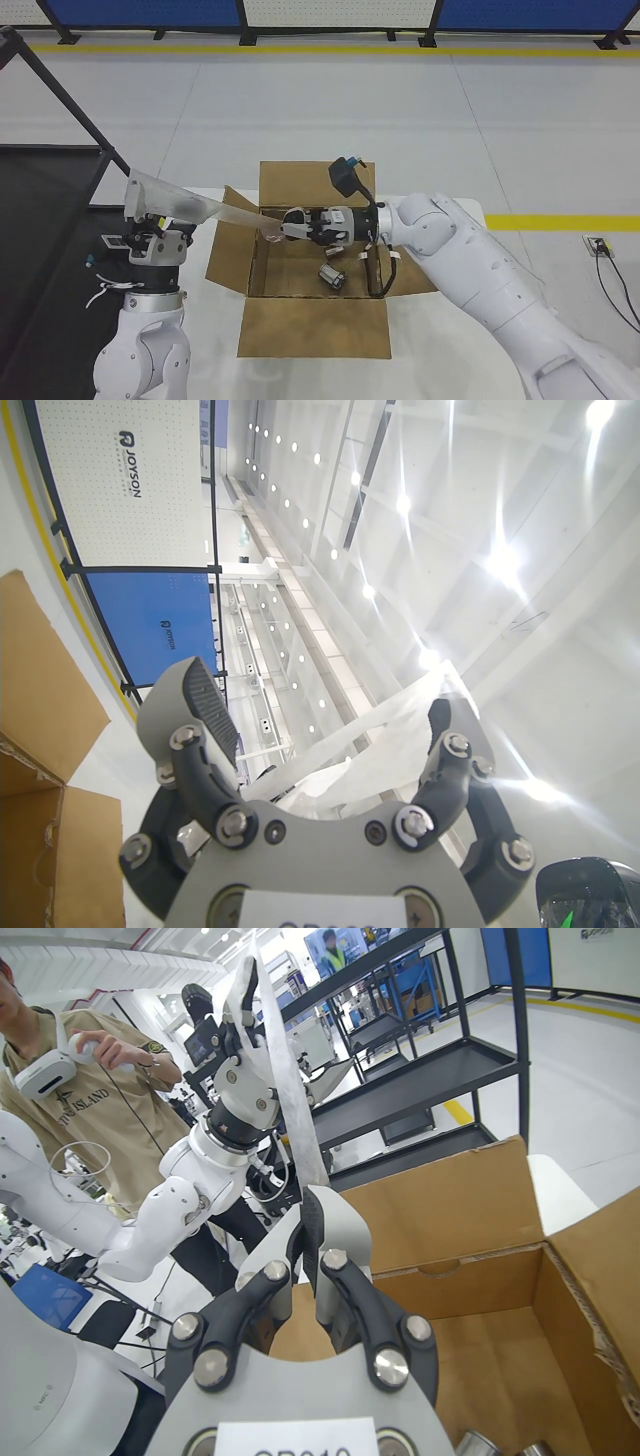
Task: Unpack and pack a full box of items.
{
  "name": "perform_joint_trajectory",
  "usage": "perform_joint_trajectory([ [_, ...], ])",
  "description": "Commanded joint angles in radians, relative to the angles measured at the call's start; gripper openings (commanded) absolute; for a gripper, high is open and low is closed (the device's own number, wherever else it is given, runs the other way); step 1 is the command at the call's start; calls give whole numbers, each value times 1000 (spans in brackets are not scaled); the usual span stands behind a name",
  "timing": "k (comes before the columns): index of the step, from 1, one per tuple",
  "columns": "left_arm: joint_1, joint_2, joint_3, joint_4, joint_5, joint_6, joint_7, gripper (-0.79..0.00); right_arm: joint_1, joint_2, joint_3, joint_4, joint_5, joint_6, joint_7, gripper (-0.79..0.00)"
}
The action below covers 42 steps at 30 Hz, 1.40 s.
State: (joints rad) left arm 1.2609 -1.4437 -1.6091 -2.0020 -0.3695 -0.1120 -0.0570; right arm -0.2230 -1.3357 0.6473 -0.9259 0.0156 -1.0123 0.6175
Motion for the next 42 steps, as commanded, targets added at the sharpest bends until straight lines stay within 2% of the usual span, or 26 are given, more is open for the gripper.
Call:
perform_joint_trajectory([
  [1, 2, 1, 0, 1, 0, 0, -2, 0, -4, 0, 15, 8, -100, 0, -68, -785],
  [10, 8, 4, -17, -6, -19, -13, 8, 0, -12, 8, 49, 52, -421, 0, -361, -785],
  [18, 13, 6, -50, -9, -51, -29, 28, 0, -28, 36, 109, 57, -646, 0, -612, -785],
  [25, 21, 8, -93, -1, -89, -43, 58, 0, -67, 71, 201, 3, -840, 9, -787, -785],
  [29, 30, 9, -134, 7, -128, -50, 79, 0, -121, 95, 271, -74, -948, 77, -873, -785],
  [32, 40, 11, -172, 19, -161, -51, 97, 0, -151, 109, 302, -117, -1014, 123, -867, -785],
  [37, 72, 11, -225, 46, -236, -37, 133, 0, -151, 109, 302, -117, -1014, 123, -867, -785],
  [42, 144, 6, -252, 39, -375, -18, 139, 0, -151, 109, 302, -117, -1014, 123, -867, -785],
])
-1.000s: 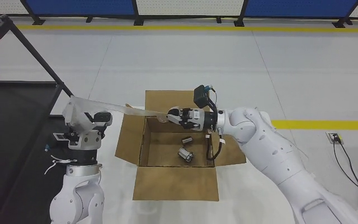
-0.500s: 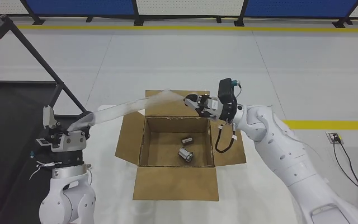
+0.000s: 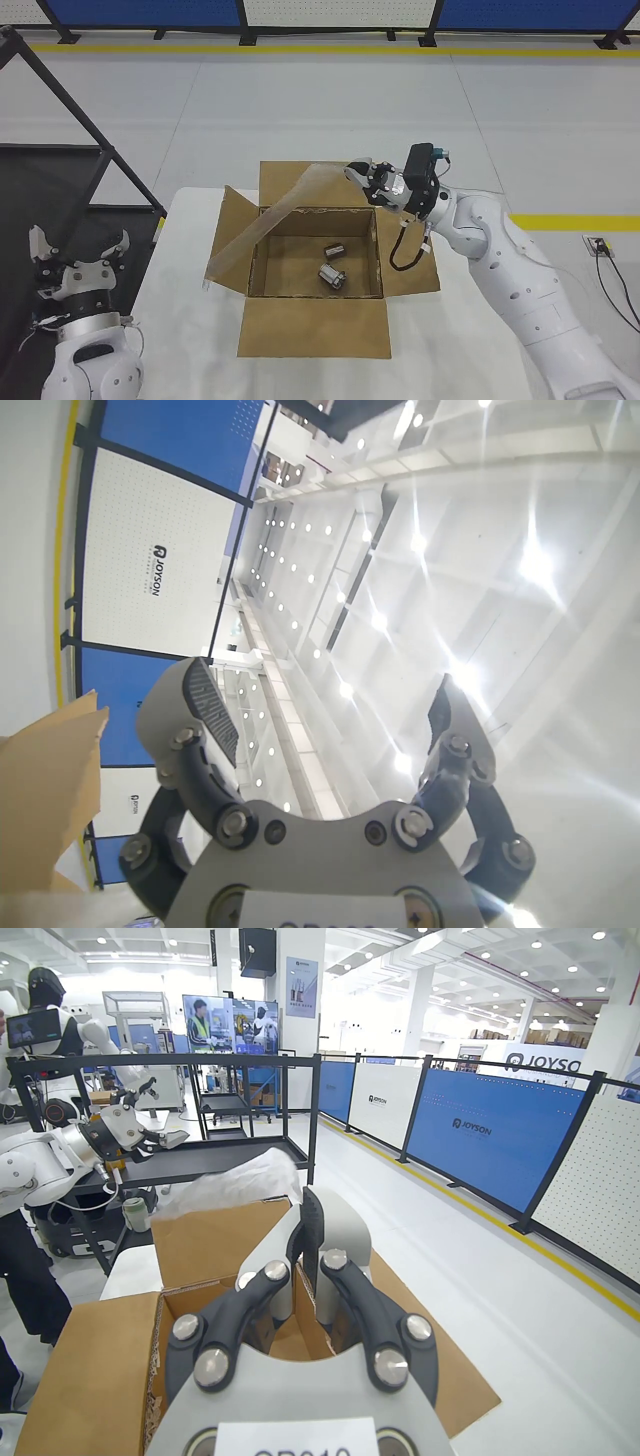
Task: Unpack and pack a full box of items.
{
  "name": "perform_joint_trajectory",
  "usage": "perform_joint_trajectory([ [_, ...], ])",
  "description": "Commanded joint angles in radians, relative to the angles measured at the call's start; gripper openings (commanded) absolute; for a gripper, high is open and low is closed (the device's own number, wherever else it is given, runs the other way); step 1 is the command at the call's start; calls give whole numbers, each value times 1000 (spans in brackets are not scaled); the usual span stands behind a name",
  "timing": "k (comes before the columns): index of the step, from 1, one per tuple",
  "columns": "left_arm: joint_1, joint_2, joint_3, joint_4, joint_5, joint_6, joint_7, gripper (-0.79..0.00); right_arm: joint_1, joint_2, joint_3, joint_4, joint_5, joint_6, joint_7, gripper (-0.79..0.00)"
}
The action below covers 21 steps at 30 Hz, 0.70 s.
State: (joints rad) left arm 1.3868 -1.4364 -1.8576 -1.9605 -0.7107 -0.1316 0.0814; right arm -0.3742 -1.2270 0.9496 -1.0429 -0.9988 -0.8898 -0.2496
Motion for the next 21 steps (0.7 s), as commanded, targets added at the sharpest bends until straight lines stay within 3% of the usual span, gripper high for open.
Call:
perform_joint_trajectory([
  [1, 32, -2, -5, -4, -55, 3, 0, 0, 0, 0, 0, 0, 0, 0, 0, -785],
  [8, 76, -8, 24, -1, -68, -24, -1, 0, -9, -7, 19, -42, 106, 4, 15, -785],
  [12, 71, -8, 67, 4, -42, -17, -23, 0, -19, -3, 59, -54, 190, -47, -7, -785],
  [15, 49, -8, 103, 17, -11, 4, -40, 0, -49, 9, 107, -68, 258, -123, -18, -785],
  [21, -9, -5, 182, 65, 102, 38, -57, 0, -172, 65, 194, -229, 475, -123, 9, -785],
])
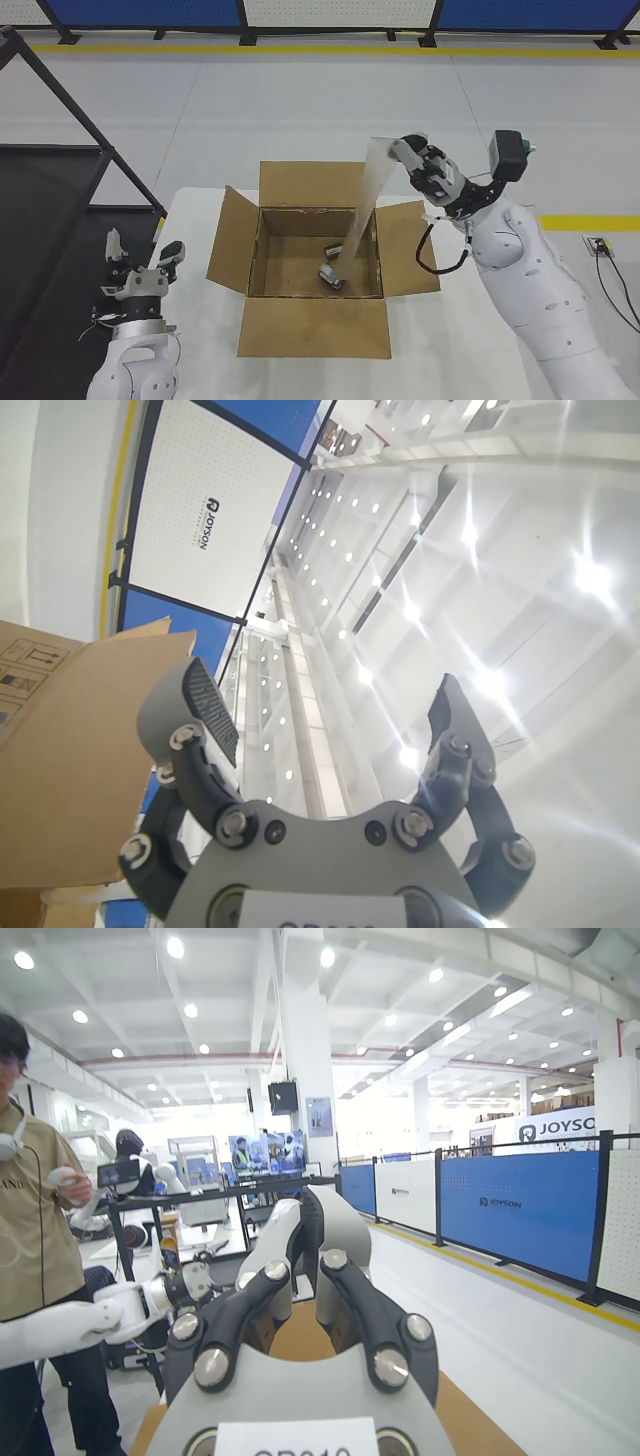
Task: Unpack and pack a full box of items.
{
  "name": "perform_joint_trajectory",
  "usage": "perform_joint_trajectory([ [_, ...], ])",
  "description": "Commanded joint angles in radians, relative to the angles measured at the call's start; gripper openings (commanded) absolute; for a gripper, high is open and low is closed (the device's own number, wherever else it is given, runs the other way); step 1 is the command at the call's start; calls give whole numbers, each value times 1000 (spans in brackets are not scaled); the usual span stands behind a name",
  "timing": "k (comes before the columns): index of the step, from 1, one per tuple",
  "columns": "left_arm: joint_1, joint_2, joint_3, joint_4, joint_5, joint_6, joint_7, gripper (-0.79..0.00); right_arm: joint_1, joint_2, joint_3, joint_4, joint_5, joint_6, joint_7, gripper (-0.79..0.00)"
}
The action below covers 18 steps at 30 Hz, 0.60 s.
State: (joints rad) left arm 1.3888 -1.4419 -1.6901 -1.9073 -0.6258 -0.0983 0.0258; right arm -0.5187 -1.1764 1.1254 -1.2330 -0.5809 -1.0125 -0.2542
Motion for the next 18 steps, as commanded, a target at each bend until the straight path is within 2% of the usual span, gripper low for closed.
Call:
perform_joint_trajectory([
  [1, -19, 0, 23, 20, 32, 9, -2, 0, -51, 29, 37, -70, 99, 0, 31, -785],
  [6, -43, 0, 51, 49, 67, 11, 7, 0, -171, 101, 148, -223, 352, 0, 139, -785],
  [9, -46, 0, 54, 58, 74, 13, 12, 0, -231, 140, 215, -269, 482, 0, 276, -785],
  [18, -47, 0, 41, 66, 65, 17, 57, 0, -231, 140, 215, -269, 482, 0, 276, -785],
])
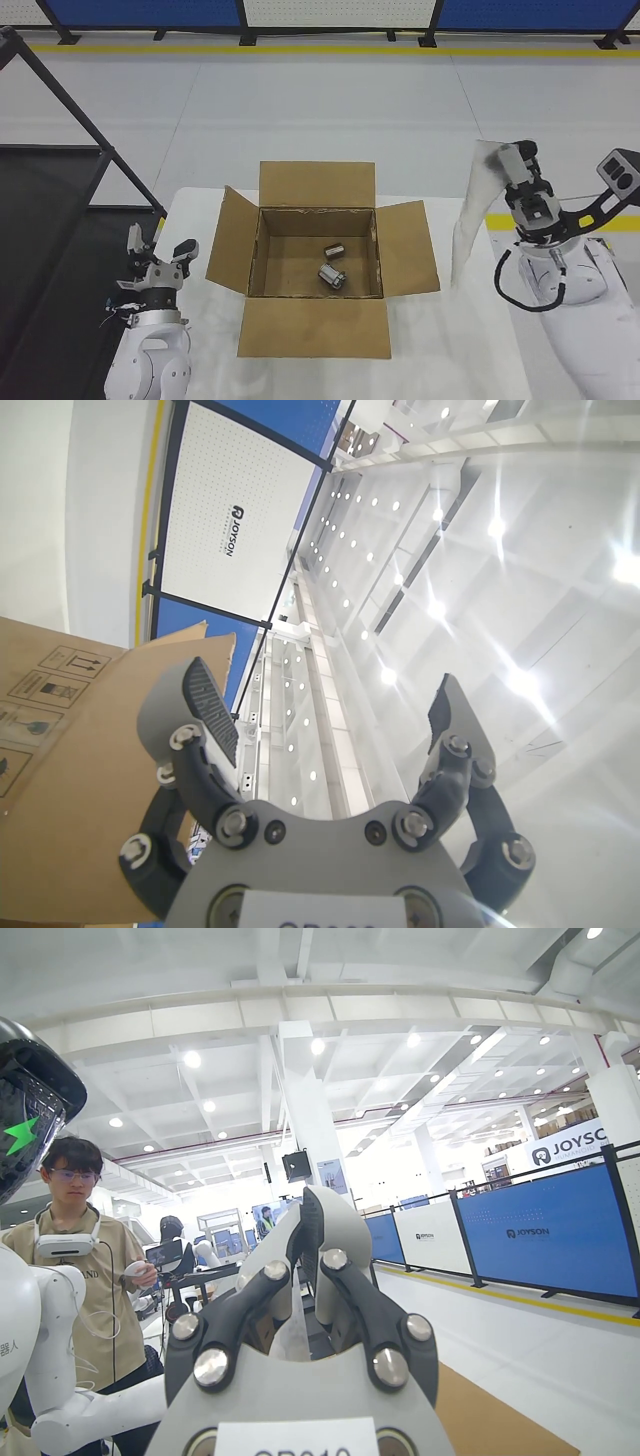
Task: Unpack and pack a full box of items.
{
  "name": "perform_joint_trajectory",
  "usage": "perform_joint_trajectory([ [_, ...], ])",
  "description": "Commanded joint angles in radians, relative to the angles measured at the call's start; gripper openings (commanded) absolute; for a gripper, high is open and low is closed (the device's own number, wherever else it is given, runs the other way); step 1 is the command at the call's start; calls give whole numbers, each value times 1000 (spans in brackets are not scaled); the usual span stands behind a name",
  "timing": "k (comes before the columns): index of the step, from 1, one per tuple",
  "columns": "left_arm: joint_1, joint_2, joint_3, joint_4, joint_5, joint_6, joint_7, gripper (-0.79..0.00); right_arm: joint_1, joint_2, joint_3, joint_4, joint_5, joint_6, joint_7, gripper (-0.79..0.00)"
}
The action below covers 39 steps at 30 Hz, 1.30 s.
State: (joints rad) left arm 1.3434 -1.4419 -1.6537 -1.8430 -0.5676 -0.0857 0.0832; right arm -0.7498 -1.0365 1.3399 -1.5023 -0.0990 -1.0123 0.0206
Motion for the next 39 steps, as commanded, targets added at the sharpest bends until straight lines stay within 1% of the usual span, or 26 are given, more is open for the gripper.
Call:
perform_joint_trajectory([
  [1, -2, 0, 11, 1, 11, 8, -2, 0, -9, 0, 2, -3, -7, 28, 6, -785],
  [3, -4, 0, 25, -1, 24, 17, -7, 0, -26, 1, -19, -18, 28, 37, 57, -785],
  [6, -10, 0, 44, -4, 40, 29, -19, 0, -34, 13, -4, -1, 129, 60, 156, -785],
  [9, -17, 1, 62, -7, 53, 44, -36, 0, -60, 27, 37, 7, 227, 73, 225, -785],
  [11, -20, 1, 76, -8, 60, 56, -51, 0, -83, 33, 69, 2, 270, 83, 245, -785],
  [13, -24, 1, 93, -8, 71, 70, -64, 0, -108, 36, 102, -9, 284, 84, 232, -785],
  [17, -37, 2, 140, -2, 109, 110, -95, 0, -151, 34, 143, -42, 256, 95, 166, -785],
  [22, -67, 3, 194, 16, 168, 177, -120, 0, -176, 28, 155, -78, 227, 100, 128, -785],
  [26, -100, 5, 226, 31, 203, 282, -132, 0, -177, 27, 148, -93, 221, 110, 159, -785],
  [28, -119, 7, 236, 45, 226, 343, -133, 0, -169, 30, 158, -90, 190, 144, 200, -785],
  [31, -141, 9, 249, 67, 261, 397, -125, 0, -167, 31, 163, -89, 173, 153, 202, -785],
  [37, -149, 7, 253, 79, 247, 392, -108, 0, -174, 31, 163, -89, 169, 163, 204, -785],
  [39, -147, 7, 252, 77, 241, 386, -104, 0, -193, 33, 165, -82, 155, 185, 240, -785],
])
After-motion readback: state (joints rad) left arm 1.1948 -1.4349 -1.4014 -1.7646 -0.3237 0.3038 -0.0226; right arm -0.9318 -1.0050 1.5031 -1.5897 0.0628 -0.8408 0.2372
